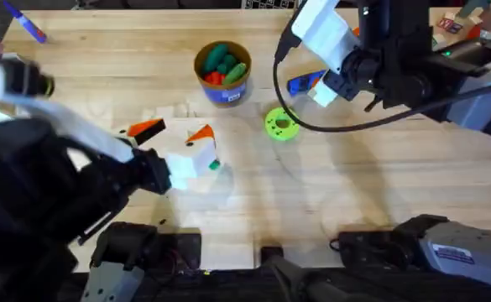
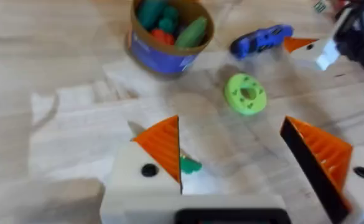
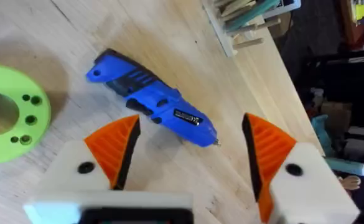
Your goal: Pick up the gripper from the table and insert it into the empty holder that is missing its gripper. Then pick up a screw, insert it into the mounting hole, and use the screwdriver to tighten it. Finally, clean up the table by picking up the vegetable and placing it into the bucket.
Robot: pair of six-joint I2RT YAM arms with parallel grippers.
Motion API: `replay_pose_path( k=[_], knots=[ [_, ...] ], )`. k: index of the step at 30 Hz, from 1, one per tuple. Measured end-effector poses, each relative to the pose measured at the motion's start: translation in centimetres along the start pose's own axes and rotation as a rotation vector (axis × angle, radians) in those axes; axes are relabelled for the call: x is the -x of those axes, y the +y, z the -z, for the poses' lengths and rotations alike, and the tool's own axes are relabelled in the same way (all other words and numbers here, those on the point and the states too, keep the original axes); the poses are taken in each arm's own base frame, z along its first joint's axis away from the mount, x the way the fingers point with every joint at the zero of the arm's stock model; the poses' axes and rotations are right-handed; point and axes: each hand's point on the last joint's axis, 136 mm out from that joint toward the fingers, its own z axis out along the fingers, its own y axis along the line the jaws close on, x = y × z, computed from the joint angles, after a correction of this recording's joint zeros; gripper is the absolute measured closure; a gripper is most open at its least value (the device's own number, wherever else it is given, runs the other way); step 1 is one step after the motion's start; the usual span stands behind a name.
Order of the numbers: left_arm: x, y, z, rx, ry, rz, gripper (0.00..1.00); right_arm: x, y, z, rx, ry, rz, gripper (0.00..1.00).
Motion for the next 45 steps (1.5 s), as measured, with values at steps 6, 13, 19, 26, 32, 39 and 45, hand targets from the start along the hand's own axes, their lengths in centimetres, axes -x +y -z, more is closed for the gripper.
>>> replay_pose_path(
  k=[6, 13, 19, 26, 32, 39, 45],
  knots=[
    [-2.2, 2.0, -2.5, 0.127, 0.337, 0.23, 0.015, 0.0, 0.0, 0.0, 0.0, 0.0, -0.003, 0.052],
    [-6.6, 2.6, -5.8, 0.186, 0.636, 0.568, 0.014, 0.0, 0.0, 0.0, 0.0, 0.0, -0.003, 0.051],
    [-10.0, 4.5, -7.1, 0.445, 0.749, 0.776, 0.013, 0.0, 0.0, 0.0, 0.0, 0.0, -0.004, 0.049],
    [-11.7, 4.9, -8.2, 0.65, 0.718, 0.774, 0.013, 0.0, 0.0, 0.0, 0.0, 0.0, -0.004, 0.044],
    [-11.2, 6.7, -9.2, 0.76, 0.608, 0.79, 0.015, 0.0, 0.0, 0.0, 0.0, 0.0, -0.004, 0.042],
    [-10.1, 7.1, -10.5, 0.753, 0.533, 0.81, 0.967, 0.0, 0.0, 0.0, 0.0, 0.0, -0.004, 0.042],
    [-8.9, 5.9, -10.4, 0.719, 0.561, 0.817, 0.979, 0.0, 0.0, 0.0, 0.0, 0.0, -0.003, 0.042]
  ],
)
